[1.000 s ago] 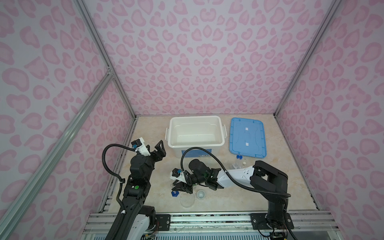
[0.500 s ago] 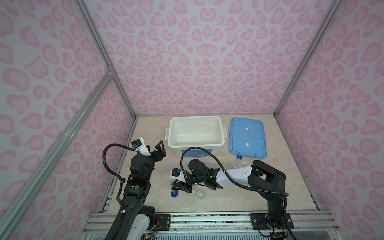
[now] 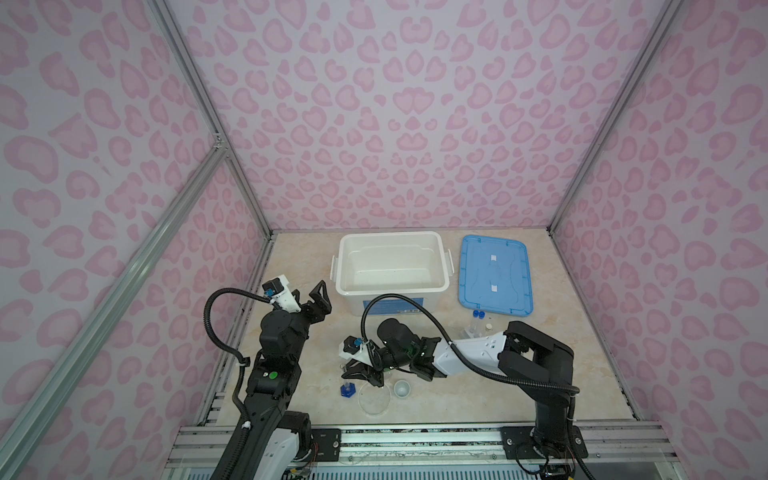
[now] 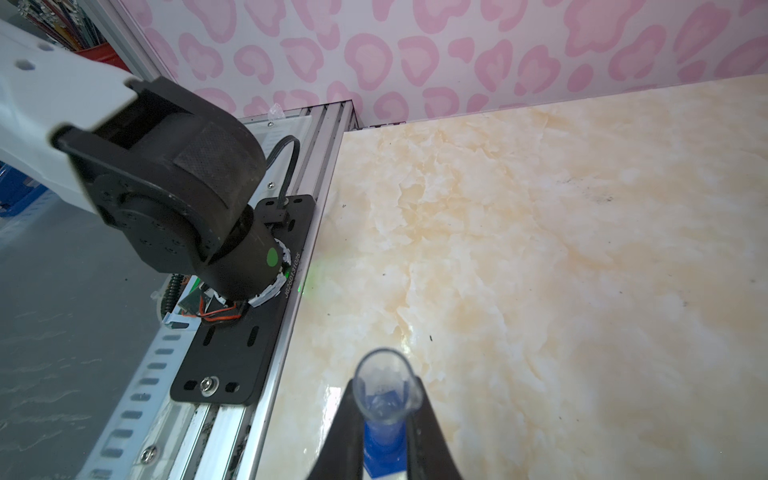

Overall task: Organize the chemistry lab equipment
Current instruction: 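Lift the graduated cylinder with the right gripper and carry it over the white box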

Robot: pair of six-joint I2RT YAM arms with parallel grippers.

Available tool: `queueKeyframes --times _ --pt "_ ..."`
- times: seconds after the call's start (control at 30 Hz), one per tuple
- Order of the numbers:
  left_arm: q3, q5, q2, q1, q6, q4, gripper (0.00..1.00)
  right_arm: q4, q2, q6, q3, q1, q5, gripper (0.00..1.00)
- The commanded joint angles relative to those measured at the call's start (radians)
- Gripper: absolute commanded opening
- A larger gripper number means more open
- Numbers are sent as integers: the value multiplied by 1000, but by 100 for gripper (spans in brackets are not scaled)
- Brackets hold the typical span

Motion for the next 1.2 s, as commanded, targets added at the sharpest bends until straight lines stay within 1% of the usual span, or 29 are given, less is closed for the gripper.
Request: queueKeyframes --times 0.0,0.13,0.23,0.37,0.53,0.7,0.77,0.8,0.93,1.07,1.17 --pt "-4 0 -4 1 10 22 86 20 -12 13 -4 -7 12 14" --pt "2 8 -3 1 18 22 85 22 -44 33 -13 -23 9 13" --pt "8 14 -3 1 23 22 85 -23 -87 19 -7 -33 5 13" --pt "48 58 2 -2 44 -8 83 -157 -160 -25 31 -67 0 13" --pt "119 81 21 -15 93 -39 82 -326 -257 -70 88 -120 3 13" --pt "168 126 73 -26 139 -56 82 -466 -309 -104 192 -188 45 13" --pt "184 158 90 -27 153 -63 82 -519 -311 -110 249 -216 55 13" --pt "194 195 99 -28 163 -69 82 -534 -308 -105 278 -233 55 13" --pt "231 337 115 -30 202 -132 81 -517 -275 -65 366 -291 55 12" --pt "289 390 120 -31 278 -224 81 -525 -187 -77 494 -334 74 11" --pt "325 426 120 -32 315 -279 81 -548 -92 -97 601 -363 108 11"
